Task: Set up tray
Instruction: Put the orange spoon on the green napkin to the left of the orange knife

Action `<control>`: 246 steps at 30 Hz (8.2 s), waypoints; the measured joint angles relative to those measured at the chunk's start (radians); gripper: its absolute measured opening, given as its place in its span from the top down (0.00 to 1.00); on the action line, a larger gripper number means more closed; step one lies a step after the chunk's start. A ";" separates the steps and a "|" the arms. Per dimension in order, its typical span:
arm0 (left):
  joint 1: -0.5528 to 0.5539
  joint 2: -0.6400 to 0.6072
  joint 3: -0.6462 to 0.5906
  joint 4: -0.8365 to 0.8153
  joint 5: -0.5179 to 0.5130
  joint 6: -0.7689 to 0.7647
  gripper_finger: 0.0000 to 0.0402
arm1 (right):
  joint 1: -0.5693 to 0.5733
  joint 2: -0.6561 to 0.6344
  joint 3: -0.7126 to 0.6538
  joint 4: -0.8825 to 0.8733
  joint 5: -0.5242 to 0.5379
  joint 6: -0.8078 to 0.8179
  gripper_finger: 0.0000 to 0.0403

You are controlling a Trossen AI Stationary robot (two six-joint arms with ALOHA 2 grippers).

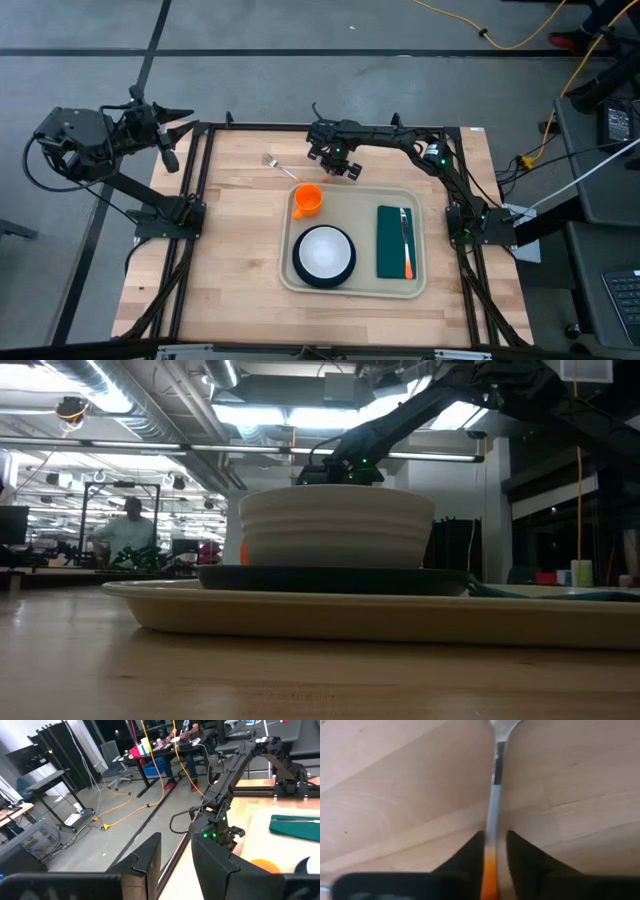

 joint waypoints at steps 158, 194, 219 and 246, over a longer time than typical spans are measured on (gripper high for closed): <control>0.848 1.335 0.291 0.406 1.121 0.071 0.42 | 0.192 -0.869 0.174 -0.314 0.628 -1.599 0.77; 0.763 1.566 0.416 0.293 1.103 -0.139 0.52 | -0.029 -0.880 0.174 -0.366 0.328 -1.850 0.77; 0.738 1.188 0.623 0.131 0.894 -0.122 0.72 | -0.132 -0.897 -0.253 -0.258 0.203 -1.627 0.77; 0.890 0.706 0.621 0.025 0.772 0.206 0.77 | -0.151 -0.844 -0.621 0.824 0.600 -1.340 0.77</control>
